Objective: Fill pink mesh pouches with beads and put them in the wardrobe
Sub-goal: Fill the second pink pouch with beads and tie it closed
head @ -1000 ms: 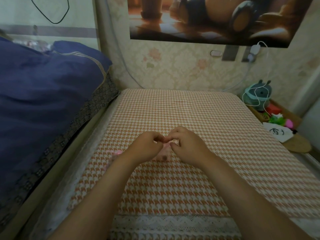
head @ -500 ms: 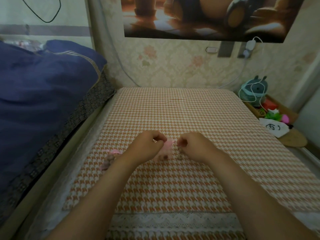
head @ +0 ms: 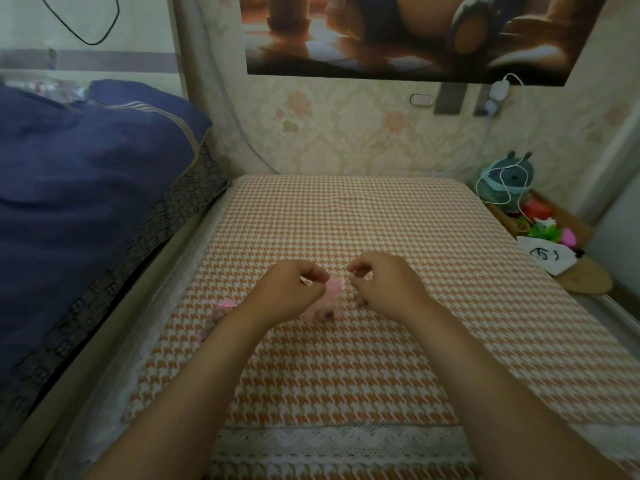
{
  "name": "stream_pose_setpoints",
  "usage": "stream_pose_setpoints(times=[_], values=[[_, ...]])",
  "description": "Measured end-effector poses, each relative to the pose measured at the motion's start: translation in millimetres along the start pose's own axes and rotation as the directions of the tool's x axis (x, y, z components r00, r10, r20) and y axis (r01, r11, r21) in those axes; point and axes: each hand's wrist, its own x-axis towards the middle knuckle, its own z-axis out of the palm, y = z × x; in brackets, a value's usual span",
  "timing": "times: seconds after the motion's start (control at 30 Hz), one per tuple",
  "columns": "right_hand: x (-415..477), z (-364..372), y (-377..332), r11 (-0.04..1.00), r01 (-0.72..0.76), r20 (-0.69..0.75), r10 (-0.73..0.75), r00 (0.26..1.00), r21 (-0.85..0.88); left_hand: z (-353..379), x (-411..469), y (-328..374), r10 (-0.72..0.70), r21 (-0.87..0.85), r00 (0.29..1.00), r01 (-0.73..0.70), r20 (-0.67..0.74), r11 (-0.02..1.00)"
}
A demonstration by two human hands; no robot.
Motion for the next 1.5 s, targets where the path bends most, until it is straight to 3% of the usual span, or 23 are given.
stream_pose_setpoints(times=[0.1,0.2,0.37,0.67,0.87,0.97,1.07,1.27,1.5], values=[[-2.7,-4.7,-10.6,0.982,0.085,-0.101,-0.068,0.993,0.171,0.0,0.6,1.6,0.003,-0.014,1.000,-0.003,0.007,1.000],[-5.9,-6.4,-21.1,0.955,0.176,-0.106,-0.155,0.982,0.237,1.6,-0.3,3.1,0.011,-0.031,1.000,-0.011,0.005,0.999],[-4.9,1.4,-22.1,0.964,0.265,-0.027,-0.264,0.964,0.037,2.4,-2.2,4.3,0.010,-0.076,1.000,-0.010,0.000,0.997],[-4.0,-2.9,-15.2,0.972,0.213,0.170,-0.194,0.966,-0.099,2.1,-0.6,3.8,-0.010,-0.071,1.000,0.009,-0.008,0.997],[2.4,-9.4,-2.9,0.984,0.111,0.035,-0.117,0.993,0.141,7.3,0.7,6.3,0.003,-0.077,1.000,-0.004,-0.011,0.997],[5.5,-8.7,12.7,0.999,0.030,0.038,-0.030,0.999,0.019,8.5,2.4,4.3,0.007,-0.062,1.000,-0.008,-0.023,0.998],[5.7,-2.3,24.1,0.990,-0.029,0.140,0.049,0.989,-0.141,8.9,3.5,1.7,0.006,-0.031,1.000,-0.007,-0.029,0.999],[9.4,13.9,21.8,0.949,0.033,0.179,0.025,0.984,-0.315,9.3,5.5,-0.2,0.018,-0.005,1.000,-0.018,-0.023,1.000],[12.3,17.7,23.7,0.927,0.085,0.166,-0.025,0.986,-0.365,9.5,5.5,-1.8,0.010,-0.067,1.000,-0.012,-0.026,0.998]])
